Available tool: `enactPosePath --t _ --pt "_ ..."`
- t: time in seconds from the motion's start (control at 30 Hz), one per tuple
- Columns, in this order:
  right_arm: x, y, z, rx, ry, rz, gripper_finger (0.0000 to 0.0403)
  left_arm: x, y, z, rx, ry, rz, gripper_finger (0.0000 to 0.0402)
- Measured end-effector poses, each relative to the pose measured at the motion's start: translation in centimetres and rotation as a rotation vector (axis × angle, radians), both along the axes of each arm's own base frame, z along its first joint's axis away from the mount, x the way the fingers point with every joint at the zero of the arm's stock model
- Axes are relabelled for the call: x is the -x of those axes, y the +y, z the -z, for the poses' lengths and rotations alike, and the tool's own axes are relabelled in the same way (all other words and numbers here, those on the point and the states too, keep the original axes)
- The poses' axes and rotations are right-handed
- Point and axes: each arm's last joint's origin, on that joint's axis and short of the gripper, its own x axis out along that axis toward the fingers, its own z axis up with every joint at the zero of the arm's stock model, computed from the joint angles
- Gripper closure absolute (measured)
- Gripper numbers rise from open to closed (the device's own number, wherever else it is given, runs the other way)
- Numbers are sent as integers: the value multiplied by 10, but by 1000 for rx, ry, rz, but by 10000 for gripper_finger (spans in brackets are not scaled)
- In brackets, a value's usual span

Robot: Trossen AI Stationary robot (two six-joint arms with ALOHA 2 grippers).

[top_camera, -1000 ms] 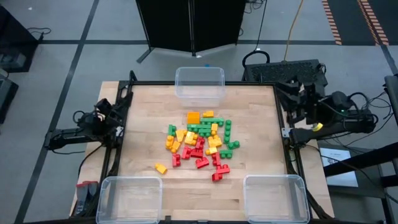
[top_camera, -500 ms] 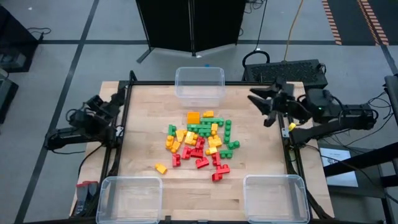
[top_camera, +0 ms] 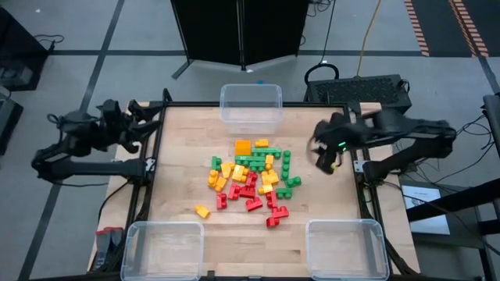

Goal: Sort blocks
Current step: Put the green game piece into the bottom left transparent bin

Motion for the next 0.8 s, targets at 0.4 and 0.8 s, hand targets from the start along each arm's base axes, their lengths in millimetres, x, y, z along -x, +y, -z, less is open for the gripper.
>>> enactPosePath --t 0.4,0.8 --pt "-72 4 84 -167 313 -198 183 -13 3 7 22 127 -41 114" --pt "-93 14 149 -125 367 -331 121 -13 3 25 93 301 -44 114"
